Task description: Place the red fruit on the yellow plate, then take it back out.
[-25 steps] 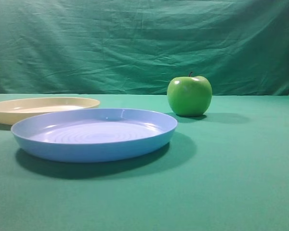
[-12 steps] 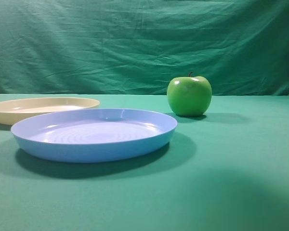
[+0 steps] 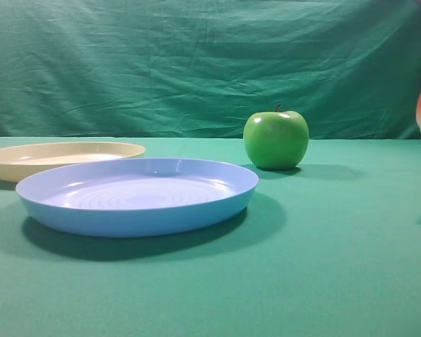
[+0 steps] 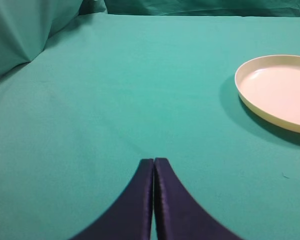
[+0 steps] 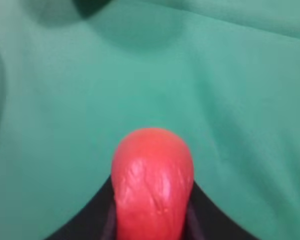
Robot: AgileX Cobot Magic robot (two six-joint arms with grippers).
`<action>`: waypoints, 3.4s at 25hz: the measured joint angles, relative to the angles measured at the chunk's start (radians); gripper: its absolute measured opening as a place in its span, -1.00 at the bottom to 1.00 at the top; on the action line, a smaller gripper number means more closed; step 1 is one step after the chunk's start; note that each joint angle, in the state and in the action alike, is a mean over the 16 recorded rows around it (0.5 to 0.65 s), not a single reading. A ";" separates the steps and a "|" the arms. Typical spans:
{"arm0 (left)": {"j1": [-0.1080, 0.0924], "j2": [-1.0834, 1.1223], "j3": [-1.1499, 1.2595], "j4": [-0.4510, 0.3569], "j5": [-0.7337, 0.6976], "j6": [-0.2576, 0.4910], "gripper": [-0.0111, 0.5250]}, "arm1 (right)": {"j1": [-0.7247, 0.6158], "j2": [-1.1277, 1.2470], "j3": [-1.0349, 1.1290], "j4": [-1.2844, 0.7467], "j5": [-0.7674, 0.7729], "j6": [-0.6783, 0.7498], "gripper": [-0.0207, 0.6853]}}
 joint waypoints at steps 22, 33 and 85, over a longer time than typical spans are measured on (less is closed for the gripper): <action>0.000 0.000 0.000 0.000 0.000 0.000 -0.96 | -0.018 -0.127 -0.260 0.000 0.332 0.002 0.15; 0.000 0.000 0.000 0.000 0.000 0.000 -0.96 | -0.019 -0.463 -0.369 -0.001 0.582 0.002 -0.86; 0.000 0.000 0.000 0.000 0.000 0.000 -0.96 | -0.223 -1.452 0.487 -0.192 0.157 0.104 -0.94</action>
